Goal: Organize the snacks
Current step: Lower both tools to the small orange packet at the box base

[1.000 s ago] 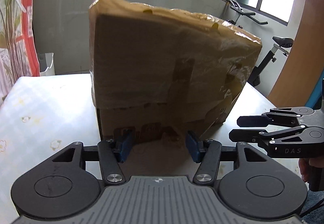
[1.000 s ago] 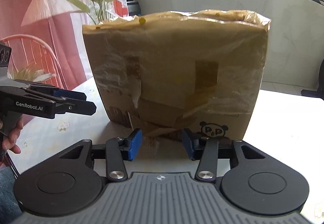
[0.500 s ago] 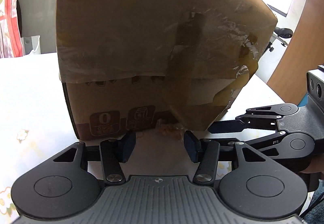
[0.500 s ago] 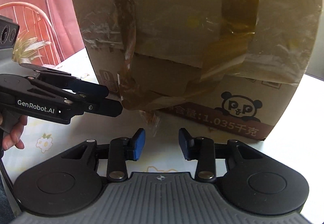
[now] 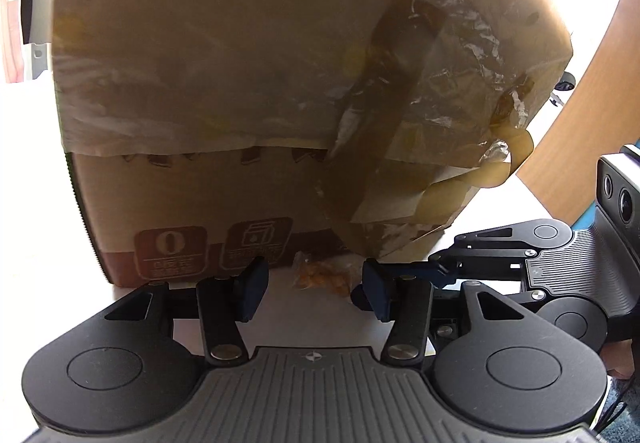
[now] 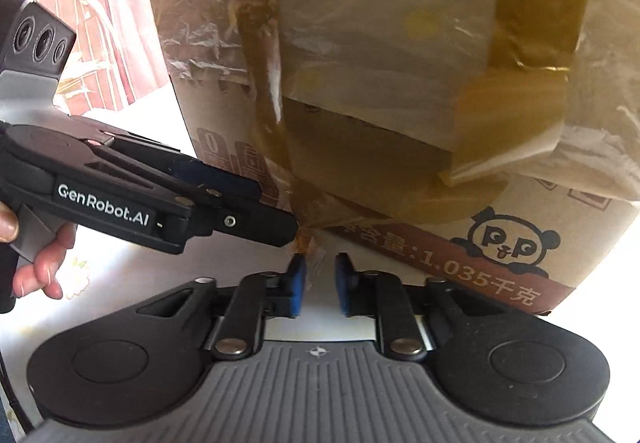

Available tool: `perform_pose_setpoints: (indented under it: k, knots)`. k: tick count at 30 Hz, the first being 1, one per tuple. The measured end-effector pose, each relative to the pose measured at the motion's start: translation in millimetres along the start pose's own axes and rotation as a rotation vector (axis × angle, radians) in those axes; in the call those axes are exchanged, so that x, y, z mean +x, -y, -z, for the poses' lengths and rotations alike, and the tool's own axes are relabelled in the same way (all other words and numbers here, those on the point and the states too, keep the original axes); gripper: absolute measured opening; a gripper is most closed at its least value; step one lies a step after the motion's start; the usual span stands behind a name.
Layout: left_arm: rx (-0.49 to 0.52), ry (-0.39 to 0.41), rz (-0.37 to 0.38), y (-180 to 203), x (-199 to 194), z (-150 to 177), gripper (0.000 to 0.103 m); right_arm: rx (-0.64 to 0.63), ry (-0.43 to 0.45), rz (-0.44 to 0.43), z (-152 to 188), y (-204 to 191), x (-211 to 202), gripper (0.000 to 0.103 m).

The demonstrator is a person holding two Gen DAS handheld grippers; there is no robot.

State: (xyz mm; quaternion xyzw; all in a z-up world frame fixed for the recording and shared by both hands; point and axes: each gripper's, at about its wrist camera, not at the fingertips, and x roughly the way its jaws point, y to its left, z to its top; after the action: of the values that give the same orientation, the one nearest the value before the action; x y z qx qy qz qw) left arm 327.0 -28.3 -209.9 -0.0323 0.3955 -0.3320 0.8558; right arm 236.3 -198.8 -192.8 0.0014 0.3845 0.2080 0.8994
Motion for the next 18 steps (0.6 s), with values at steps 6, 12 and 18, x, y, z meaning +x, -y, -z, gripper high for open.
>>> perform_pose_setpoints:
  k: [6, 12, 18]
  knots:
    - [-0.033, -0.001, 0.023, -4, 9, 3, 0.049, 0.006, 0.002, -0.01, 2, 2, -1, 0.014]
    - [-0.08, 0.009, 0.051, -16, 17, 11, 0.045, 0.008, 0.002, -0.012, 3, 5, -3, 0.014]
    - [-0.103, 0.018, 0.071, -24, 16, 20, 0.032, 0.016, 0.0, -0.005, 1, 3, -3, 0.014]
